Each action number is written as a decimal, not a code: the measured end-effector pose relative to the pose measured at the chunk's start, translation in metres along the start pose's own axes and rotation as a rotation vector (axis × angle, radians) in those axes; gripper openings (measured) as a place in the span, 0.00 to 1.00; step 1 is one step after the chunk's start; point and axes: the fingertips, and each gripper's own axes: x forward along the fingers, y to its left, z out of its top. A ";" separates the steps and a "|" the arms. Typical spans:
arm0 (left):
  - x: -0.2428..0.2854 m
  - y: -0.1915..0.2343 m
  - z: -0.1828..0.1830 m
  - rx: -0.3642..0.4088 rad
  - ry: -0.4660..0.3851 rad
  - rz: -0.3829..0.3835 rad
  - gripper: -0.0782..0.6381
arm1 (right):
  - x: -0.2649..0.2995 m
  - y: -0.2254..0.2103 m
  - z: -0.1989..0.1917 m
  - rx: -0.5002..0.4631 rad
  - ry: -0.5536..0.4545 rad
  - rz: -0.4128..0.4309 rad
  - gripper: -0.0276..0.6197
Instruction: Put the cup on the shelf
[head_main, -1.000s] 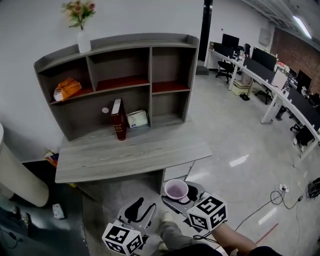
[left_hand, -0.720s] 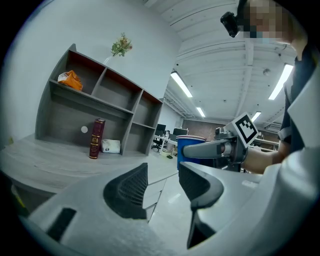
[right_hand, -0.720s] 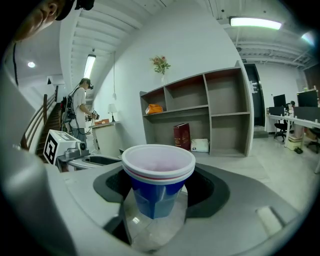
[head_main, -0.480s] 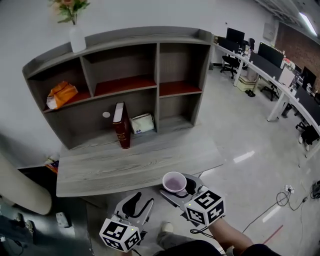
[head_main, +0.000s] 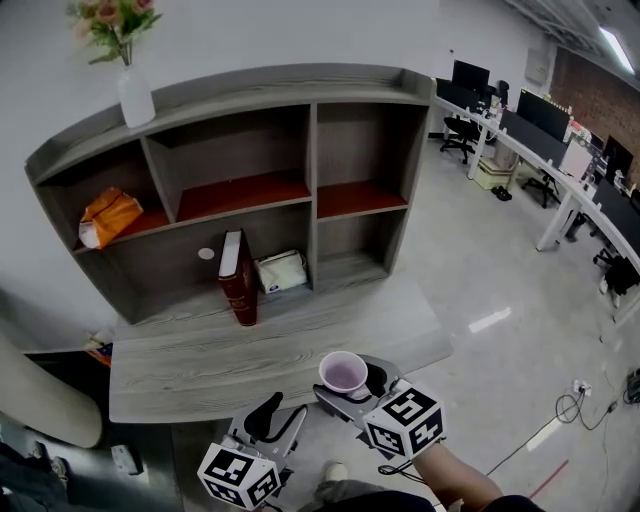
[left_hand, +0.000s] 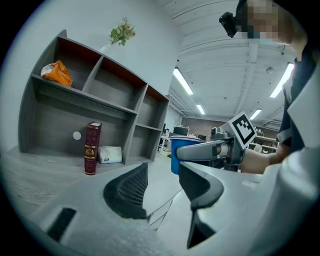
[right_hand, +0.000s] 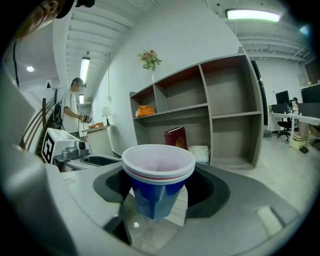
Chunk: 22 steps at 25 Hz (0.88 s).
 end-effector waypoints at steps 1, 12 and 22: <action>0.006 0.001 0.003 0.006 0.001 -0.004 0.36 | 0.002 -0.005 0.003 -0.003 -0.005 -0.002 0.52; 0.058 0.001 0.022 0.007 0.010 -0.067 0.36 | -0.010 -0.041 0.017 0.006 -0.022 -0.050 0.52; 0.105 -0.005 0.044 0.050 0.029 -0.146 0.36 | -0.015 -0.089 0.033 0.029 -0.045 -0.120 0.52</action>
